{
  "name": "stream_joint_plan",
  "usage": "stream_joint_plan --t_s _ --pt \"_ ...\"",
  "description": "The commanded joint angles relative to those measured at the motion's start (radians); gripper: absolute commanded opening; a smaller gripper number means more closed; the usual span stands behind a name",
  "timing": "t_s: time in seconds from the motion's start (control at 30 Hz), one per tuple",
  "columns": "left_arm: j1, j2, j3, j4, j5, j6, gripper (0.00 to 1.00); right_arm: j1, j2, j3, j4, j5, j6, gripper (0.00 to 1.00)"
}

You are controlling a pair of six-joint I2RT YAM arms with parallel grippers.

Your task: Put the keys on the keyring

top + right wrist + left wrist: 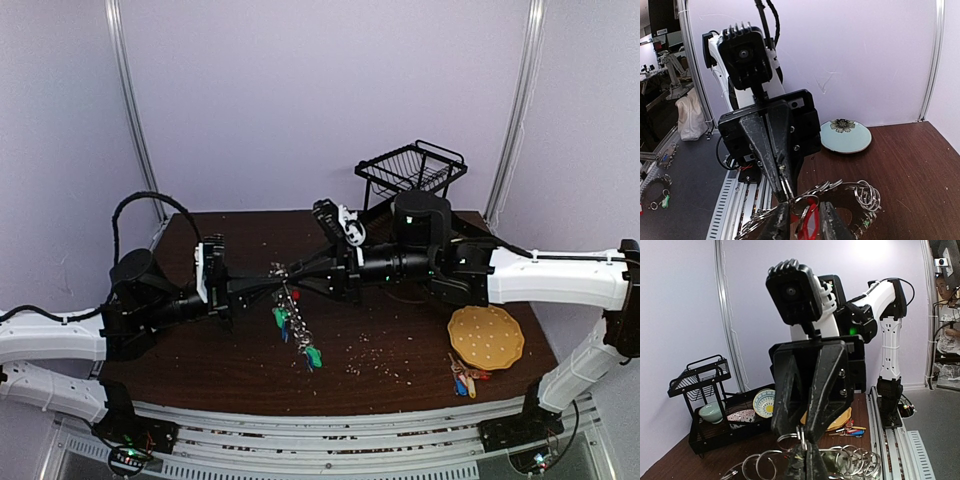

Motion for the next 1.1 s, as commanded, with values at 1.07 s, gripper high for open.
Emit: stream_joint_plan --t_s 1.07 --pt "-0.006 -0.048 0.186 -0.433 -0.109 0.282 0.28 0.153 0.030 0.370 -0.813 0.573 -0.476 0.00"
